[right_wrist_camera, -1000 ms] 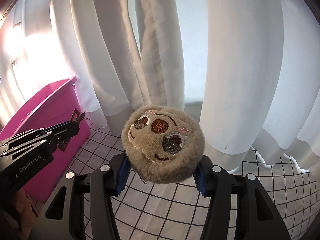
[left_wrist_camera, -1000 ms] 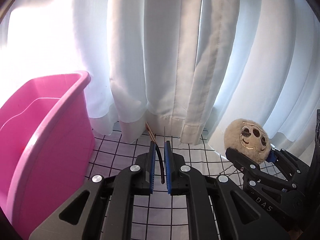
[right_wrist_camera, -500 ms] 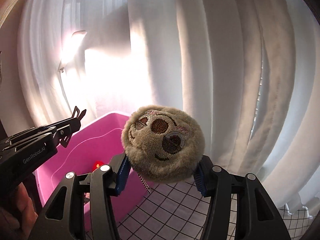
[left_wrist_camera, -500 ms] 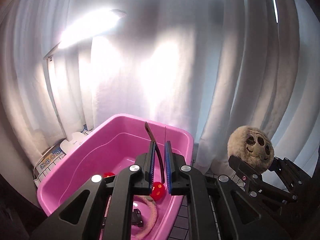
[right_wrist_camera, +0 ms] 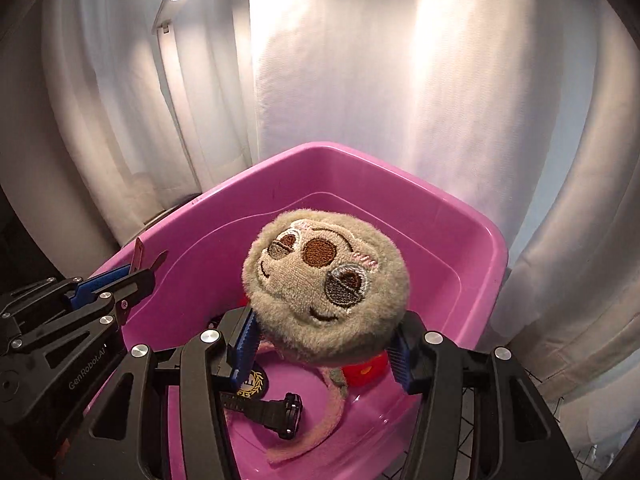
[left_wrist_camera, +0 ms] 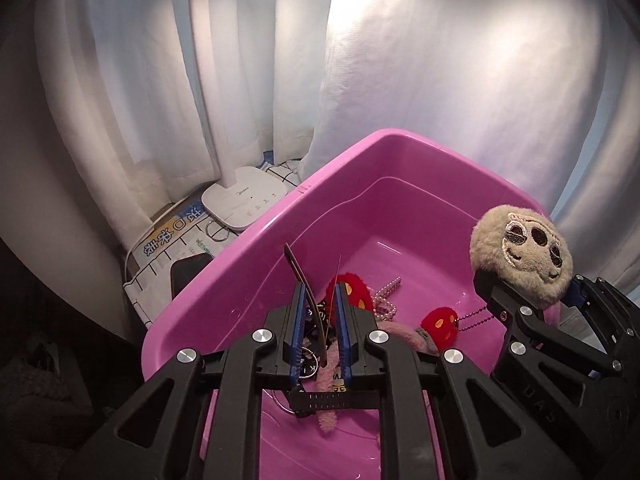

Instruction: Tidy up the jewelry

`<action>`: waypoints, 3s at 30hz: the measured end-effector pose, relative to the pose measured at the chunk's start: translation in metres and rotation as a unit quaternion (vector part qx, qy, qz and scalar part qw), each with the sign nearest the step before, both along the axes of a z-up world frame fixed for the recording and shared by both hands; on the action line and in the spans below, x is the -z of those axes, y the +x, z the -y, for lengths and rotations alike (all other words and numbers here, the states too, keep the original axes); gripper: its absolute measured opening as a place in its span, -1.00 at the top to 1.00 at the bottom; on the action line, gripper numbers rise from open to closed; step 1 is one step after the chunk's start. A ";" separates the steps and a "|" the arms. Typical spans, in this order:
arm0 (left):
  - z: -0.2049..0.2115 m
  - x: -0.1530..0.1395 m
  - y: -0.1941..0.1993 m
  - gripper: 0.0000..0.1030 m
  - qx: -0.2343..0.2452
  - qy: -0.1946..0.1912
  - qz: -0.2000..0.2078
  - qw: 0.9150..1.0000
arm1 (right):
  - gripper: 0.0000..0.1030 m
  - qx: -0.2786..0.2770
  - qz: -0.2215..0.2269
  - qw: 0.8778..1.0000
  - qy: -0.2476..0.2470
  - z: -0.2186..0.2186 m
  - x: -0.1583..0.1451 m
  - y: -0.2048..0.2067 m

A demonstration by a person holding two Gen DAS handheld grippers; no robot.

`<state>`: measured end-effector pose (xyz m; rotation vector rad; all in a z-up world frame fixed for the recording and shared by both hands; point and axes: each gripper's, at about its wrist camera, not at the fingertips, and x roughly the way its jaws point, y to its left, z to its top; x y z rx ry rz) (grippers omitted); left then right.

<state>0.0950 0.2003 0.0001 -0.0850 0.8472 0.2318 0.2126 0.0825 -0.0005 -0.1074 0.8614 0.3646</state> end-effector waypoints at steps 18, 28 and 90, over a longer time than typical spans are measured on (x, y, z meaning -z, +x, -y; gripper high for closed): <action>-0.008 0.012 0.003 -0.69 -0.012 -0.034 -0.031 0.999 | -0.25 0.046 -0.058 0.997 -0.037 0.010 0.018 0.016; -0.003 0.009 -0.006 -0.78 -0.021 -0.023 -0.033 0.999 | -0.25 0.059 -0.039 0.997 -0.045 0.017 0.005 0.002; 0.015 -0.002 -0.024 -0.87 -0.023 -0.008 -0.034 0.999 | -0.25 0.080 -0.020 0.995 -0.047 0.048 -0.003 -0.040</action>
